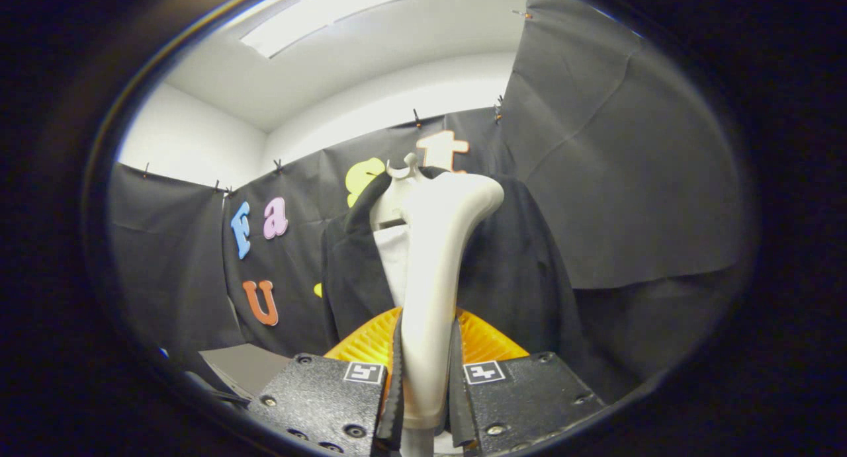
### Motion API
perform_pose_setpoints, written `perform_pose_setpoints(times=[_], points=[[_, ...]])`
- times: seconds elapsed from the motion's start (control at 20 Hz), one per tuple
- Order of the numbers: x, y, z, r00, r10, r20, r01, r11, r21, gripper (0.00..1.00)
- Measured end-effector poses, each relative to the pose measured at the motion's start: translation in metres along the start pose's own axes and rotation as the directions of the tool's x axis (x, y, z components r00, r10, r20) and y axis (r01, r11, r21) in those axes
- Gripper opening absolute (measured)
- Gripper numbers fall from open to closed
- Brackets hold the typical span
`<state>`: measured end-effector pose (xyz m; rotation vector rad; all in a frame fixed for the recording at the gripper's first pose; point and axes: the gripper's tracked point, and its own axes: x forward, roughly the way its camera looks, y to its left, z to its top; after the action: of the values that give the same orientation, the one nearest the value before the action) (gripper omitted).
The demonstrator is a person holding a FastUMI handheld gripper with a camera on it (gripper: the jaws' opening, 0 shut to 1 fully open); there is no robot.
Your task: Iron the clothes twice with a garment steamer, once on the left side and once on the right side.
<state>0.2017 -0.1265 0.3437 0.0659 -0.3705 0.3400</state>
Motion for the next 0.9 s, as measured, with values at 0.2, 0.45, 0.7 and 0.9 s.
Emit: perform_pose_setpoints(times=[0.2,0.45,0.7,0.9], points=[[0.027,-0.007,0.022,0.999,0.021,0.024,-0.020,1.000,-0.022,0.31],[0.045,-0.020,-0.009,0.999,0.017,-0.045,-0.017,1.000,0.008,0.31],[0.034,-0.028,-0.048,0.994,0.020,-0.108,-0.017,0.999,0.027,0.31],[0.018,-0.034,-0.074,0.989,0.008,-0.151,-0.002,0.999,0.034,0.31]])
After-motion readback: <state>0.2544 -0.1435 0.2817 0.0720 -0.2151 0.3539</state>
